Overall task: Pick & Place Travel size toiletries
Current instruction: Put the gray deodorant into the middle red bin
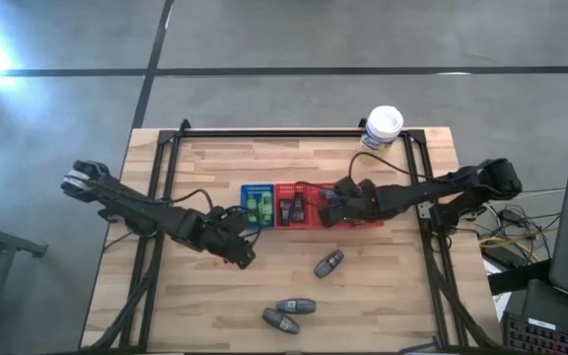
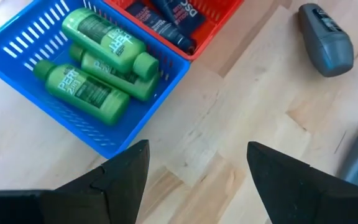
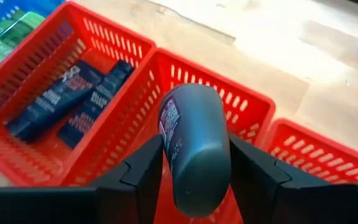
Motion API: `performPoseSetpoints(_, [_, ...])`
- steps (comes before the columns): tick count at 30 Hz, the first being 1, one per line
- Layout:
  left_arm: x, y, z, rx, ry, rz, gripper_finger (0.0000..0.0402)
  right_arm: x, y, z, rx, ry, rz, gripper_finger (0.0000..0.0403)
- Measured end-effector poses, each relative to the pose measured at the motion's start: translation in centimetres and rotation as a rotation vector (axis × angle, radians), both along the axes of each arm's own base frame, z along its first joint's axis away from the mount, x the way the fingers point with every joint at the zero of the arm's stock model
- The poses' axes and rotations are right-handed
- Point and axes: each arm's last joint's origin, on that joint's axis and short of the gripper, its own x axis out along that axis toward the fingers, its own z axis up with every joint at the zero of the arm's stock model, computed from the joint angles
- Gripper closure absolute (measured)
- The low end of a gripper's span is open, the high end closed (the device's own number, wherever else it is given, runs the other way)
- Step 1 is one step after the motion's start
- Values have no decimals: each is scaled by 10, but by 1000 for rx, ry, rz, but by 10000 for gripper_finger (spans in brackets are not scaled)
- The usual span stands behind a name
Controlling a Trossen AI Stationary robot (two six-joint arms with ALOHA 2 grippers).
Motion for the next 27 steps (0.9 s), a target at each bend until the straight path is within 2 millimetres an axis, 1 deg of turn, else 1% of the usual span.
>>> performPoseSetpoints(7, [0,-1,0,7,3,-11,126,19,1,-11,-11,51,5,219])
performPoseSetpoints(12, [0,-2,-1,-13,14,-31,126,29,4,-11,23,91,89,182])
performPoseSetpoints(16, [0,-3,-1,-36,34,-79,126,31,6,1,20,95,133,146])
performPoseSetpoints(20, [0,-6,-1,-59,59,-188,126,28,11,16,-6,125,196,116])
performPoseSetpoints(22, [1,-7,-1,-58,65,-262,127,26,13,23,-14,149,229,102])
performPoseSetpoints(27, [10,-18,2,-51,-5,-507,131,20,22,37,7,162,317,77])
